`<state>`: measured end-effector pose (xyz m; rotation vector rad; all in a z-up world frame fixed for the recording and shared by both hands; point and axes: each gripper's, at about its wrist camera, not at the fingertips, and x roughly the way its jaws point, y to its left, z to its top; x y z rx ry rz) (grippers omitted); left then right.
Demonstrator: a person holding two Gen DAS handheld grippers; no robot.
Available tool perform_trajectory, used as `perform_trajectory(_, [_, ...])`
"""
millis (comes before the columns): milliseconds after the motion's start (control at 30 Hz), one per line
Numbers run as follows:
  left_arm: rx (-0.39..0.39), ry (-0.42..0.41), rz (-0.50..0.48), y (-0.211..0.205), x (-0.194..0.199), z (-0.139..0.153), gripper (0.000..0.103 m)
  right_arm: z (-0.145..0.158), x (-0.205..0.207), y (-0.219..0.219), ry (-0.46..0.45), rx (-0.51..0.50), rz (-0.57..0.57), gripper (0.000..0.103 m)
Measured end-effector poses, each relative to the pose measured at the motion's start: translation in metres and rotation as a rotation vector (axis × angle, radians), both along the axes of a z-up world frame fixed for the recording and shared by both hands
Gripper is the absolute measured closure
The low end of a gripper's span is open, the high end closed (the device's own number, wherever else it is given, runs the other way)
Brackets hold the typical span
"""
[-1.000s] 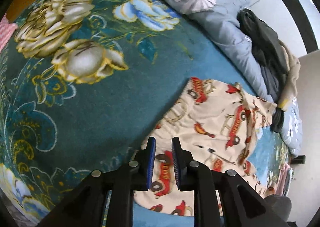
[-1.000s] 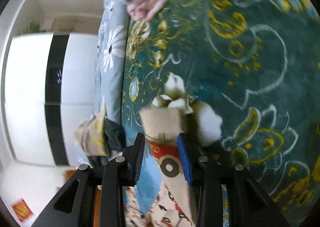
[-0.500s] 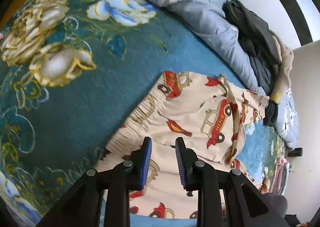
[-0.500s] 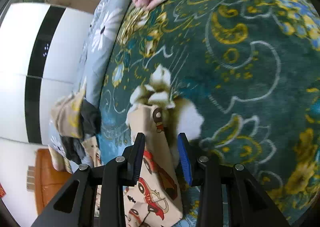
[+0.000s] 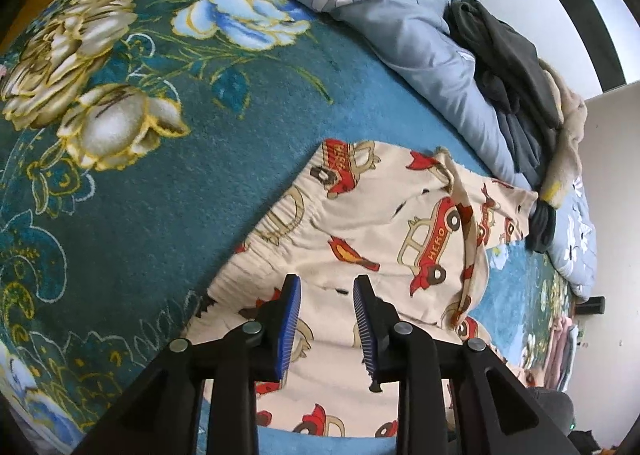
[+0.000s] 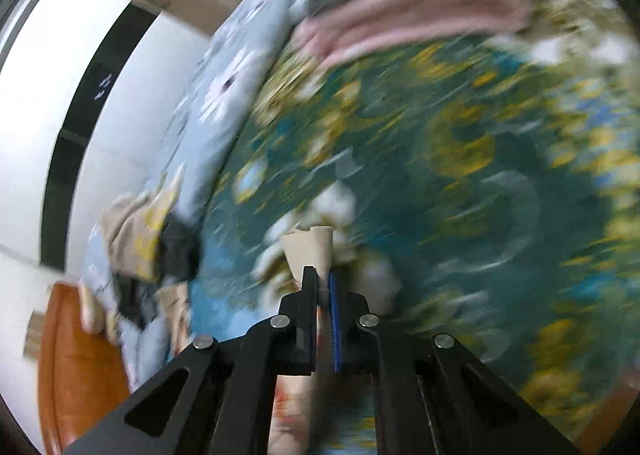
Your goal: Fold clothes
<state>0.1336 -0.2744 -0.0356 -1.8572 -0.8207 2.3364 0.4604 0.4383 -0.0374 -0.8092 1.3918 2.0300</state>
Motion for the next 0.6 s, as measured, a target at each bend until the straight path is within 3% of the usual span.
perform_trajectory(267, [0.021, 0.006, 0.046, -0.005, -0.022, -0.010, 0.064, -0.038, 0.035, 0.015, -0.166, -0.079, -0.078, 0.096])
perform_trajectory(367, [0.006, 0.015, 0.044, -0.005, -0.036, -0.018, 0.061, -0.027, 0.035, 0.013, -0.223, -0.039, -0.092, 0.094])
perform_trajectory(500, [-0.037, 0.032, 0.026, -0.003, -0.057, -0.031, 0.058, 0.008, 0.029, 0.013, -0.321, 0.101, -0.154, 0.085])
perform_trajectory(600, [-0.079, 0.042, -0.011, 0.005, -0.073, -0.037, 0.057, 0.023, -0.025, 0.004, -0.274, 0.116, -0.006, 0.085])
